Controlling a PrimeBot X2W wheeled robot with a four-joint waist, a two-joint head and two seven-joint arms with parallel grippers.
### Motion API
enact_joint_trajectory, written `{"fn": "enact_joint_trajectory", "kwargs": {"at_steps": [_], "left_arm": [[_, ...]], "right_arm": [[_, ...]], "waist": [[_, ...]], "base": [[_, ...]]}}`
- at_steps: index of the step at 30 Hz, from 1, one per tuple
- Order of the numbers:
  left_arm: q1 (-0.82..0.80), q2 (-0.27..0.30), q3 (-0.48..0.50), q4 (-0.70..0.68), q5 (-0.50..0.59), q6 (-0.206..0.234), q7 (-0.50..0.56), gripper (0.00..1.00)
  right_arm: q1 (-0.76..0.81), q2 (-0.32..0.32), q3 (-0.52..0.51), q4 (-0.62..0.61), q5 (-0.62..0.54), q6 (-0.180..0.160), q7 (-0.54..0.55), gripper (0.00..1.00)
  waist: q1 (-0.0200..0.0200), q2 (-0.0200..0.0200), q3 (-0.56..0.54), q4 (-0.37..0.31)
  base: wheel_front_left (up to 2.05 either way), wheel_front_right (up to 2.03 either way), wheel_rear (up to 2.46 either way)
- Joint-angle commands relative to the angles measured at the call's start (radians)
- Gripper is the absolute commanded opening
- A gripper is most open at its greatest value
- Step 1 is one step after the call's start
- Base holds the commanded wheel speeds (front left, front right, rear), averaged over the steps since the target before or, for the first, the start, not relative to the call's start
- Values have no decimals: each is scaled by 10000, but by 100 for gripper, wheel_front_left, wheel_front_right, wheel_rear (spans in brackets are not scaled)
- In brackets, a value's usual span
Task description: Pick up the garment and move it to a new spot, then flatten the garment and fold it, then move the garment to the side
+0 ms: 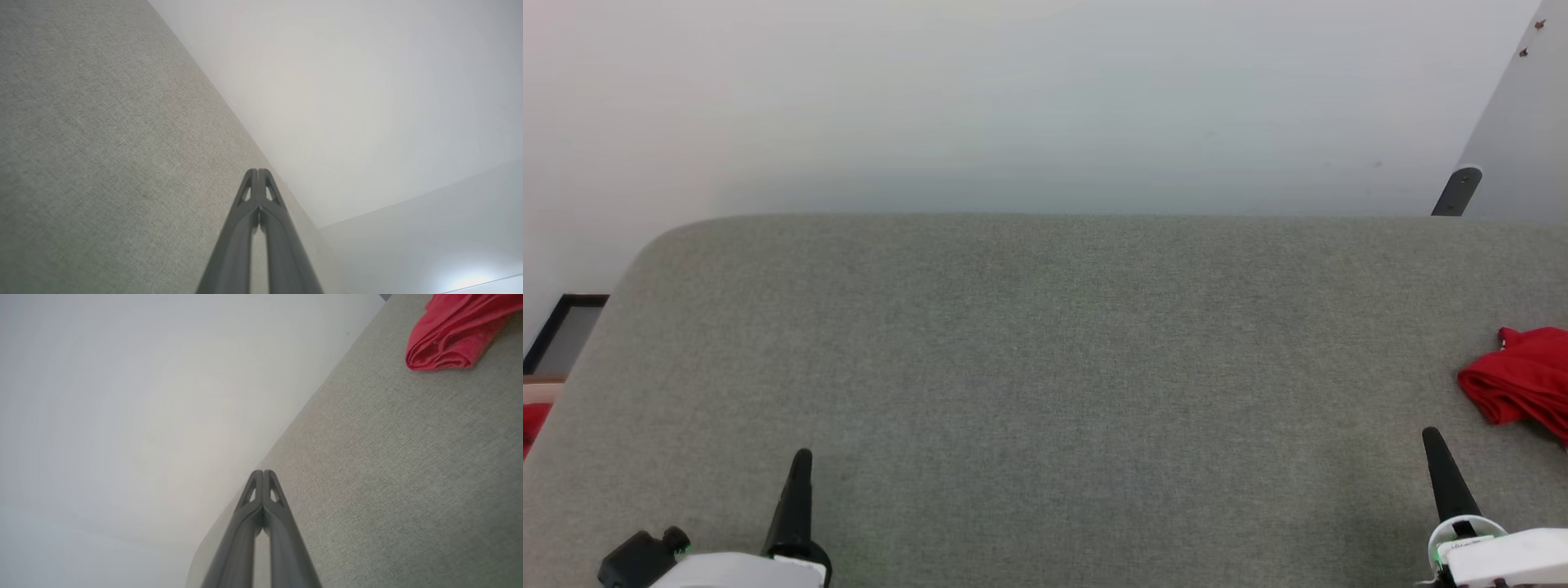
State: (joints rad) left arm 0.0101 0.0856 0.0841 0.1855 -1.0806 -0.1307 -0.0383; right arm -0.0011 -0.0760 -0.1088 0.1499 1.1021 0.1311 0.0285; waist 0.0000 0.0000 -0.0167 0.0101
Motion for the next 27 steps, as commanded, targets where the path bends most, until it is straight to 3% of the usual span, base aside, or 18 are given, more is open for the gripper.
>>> {"fn": "enact_joint_trajectory", "kwargs": {"at_steps": [1, 27], "left_arm": [[-225, 3, 55, -48, -285, 0, 62, 0], [-703, -161, 172, 252, -2599, 0, 737, 0]], "right_arm": [[-239, 6, -32, -35, 271, -3, 55, 0], [-646, 120, -48, 428, 2490, -2, 427, 0]], "waist": [[0, 0, 4, -2], [0, 0, 79, -41]], "base": [[0, 0, 0], [0, 0, 0]]}}
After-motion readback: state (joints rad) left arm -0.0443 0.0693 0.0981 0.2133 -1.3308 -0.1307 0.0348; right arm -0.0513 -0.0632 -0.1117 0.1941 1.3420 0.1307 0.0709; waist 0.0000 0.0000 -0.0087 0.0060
